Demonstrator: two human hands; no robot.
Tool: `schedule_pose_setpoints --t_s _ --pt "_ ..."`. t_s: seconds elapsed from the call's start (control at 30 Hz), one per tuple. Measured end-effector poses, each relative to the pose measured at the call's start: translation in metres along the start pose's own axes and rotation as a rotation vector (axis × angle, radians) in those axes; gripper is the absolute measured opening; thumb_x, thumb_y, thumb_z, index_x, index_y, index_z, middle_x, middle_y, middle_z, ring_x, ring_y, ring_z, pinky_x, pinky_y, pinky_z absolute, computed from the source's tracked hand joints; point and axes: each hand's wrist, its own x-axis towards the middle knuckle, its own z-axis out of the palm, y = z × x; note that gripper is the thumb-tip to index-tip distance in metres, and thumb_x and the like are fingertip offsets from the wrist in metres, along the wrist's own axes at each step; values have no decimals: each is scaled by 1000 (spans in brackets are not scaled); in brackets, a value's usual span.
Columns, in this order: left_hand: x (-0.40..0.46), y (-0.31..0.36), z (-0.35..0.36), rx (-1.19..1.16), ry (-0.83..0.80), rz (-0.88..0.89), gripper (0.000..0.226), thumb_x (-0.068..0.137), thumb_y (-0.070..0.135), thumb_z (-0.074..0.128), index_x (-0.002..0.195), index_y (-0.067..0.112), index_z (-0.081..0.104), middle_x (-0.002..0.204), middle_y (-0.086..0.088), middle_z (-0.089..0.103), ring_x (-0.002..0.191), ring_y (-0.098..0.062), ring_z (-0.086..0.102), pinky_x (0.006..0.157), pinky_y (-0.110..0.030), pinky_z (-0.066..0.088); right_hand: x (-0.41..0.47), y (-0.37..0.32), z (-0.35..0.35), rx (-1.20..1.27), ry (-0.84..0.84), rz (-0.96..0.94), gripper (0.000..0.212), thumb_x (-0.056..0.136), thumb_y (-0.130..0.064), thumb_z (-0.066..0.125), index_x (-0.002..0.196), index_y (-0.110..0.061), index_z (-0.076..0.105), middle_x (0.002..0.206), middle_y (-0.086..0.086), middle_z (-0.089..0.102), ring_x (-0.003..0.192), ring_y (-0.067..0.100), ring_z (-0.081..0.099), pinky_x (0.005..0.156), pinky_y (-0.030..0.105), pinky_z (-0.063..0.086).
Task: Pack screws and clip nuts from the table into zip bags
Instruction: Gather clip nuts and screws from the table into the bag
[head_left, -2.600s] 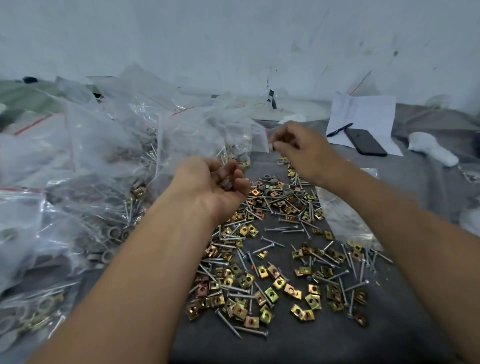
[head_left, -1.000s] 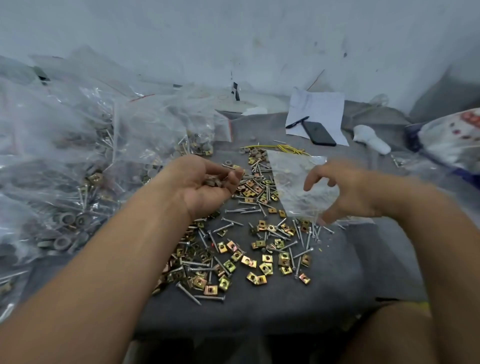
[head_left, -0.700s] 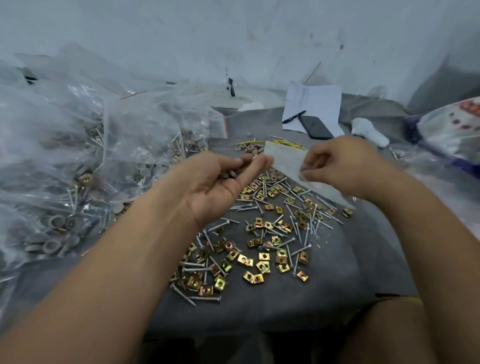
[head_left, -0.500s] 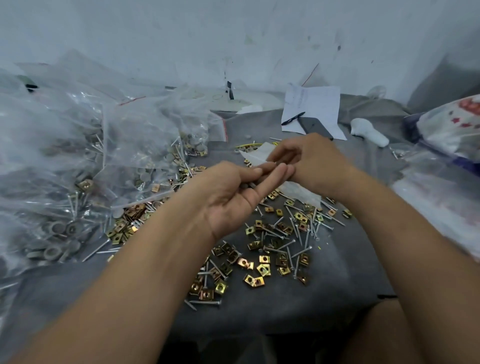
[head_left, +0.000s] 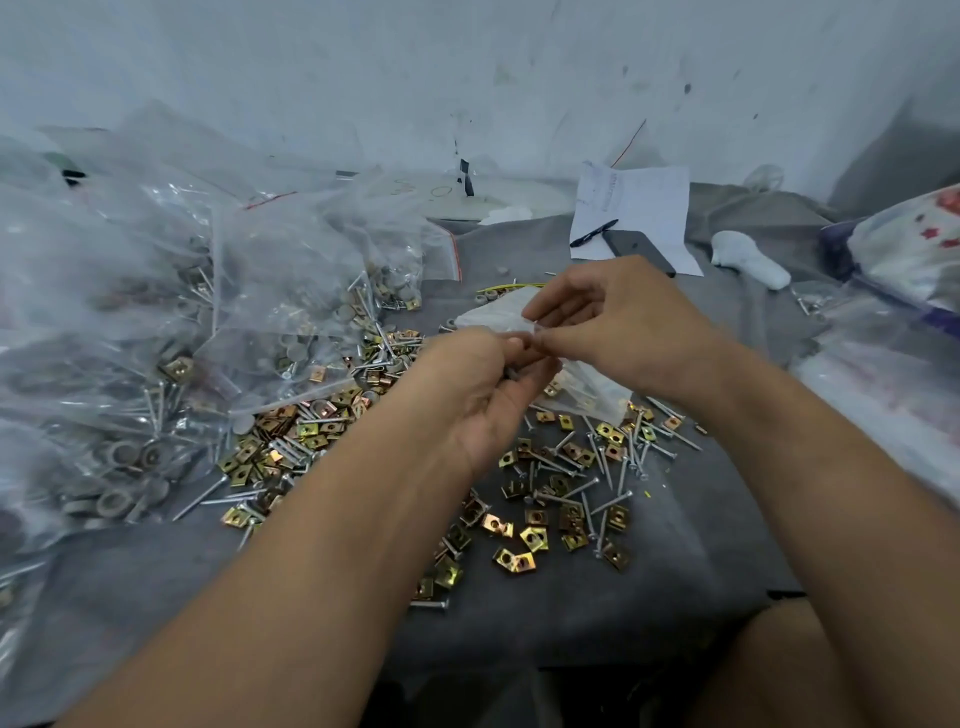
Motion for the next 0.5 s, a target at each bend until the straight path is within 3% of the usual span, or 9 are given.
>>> schedule_pose_setpoints --t_s 0.07,0.13,0.17,0.23,0.3,0.33,0.4,0.43,0.5 --pt "2 -2 6 -85 10 8 34 108 -12 31 129 -17 57 117 -26 58 110 -28 55 109 -33 44 -1 -6 4 -3 -4 -24 20 77 -9 83 90 -24 80 80 -4 77 80 8 74 84 38 63" --pt "1 -2 11 -123 21 40 40 104 -16 26 114 -11 64 110 -23 66 101 -24 63 99 -25 42 -1 -11 7 13 -1 -41 21 77 -8 81 88 -26 80 78 -6 77 78 6 74 83 35 63" --pt "2 -1 12 -130 38 60 45 102 -17 23 117 -10 65 113 -23 69 104 -24 67 104 -23 41 -1 -13 8 21 9 -55 21 78 -8 81 88 -26 80 78 -7 77 78 6 74 83 34 63" --pt "2 -1 15 -128 36 75 45 103 -16 25 125 -11 64 129 -28 66 129 -28 62 123 -35 37 -1 -15 8 29 42 -89 21 78 -8 81 88 -26 80 78 -8 77 78 5 74 83 33 62" --pt "-2 2 14 -121 1 61 28 109 -7 34 107 -7 62 119 -26 67 127 -28 60 125 -49 36 0 -14 3 26 76 -107 20 79 -10 81 90 -26 81 78 -9 77 77 4 73 81 31 62" --pt "-3 3 14 -108 -17 60 23 111 -1 38 99 -3 58 101 -21 68 110 -26 68 116 -53 45 0 -12 -1 23 93 -111 19 79 -12 82 90 -27 81 78 -10 77 77 3 73 80 30 62" --pt "-5 5 13 -42 -34 56 17 111 7 45 98 1 53 83 -17 68 69 -24 74 76 -55 63 1 -8 -11 24 140 -117 15 81 -17 85 91 -28 82 79 -11 77 76 3 73 78 31 63" --pt "-7 5 13 -42 -45 55 14 112 12 47 105 1 53 91 -15 67 70 -22 74 72 -58 61 2 -5 -15 25 168 -120 13 81 -21 86 90 -29 82 78 -11 77 76 4 73 78 34 63" --pt "-8 5 12 -72 -88 53 27 113 20 49 133 3 51 127 -16 61 115 -34 68 102 -74 45 4 -1 -20 14 217 -132 10 81 -25 86 89 -29 82 77 -11 76 75 6 72 77 36 63"
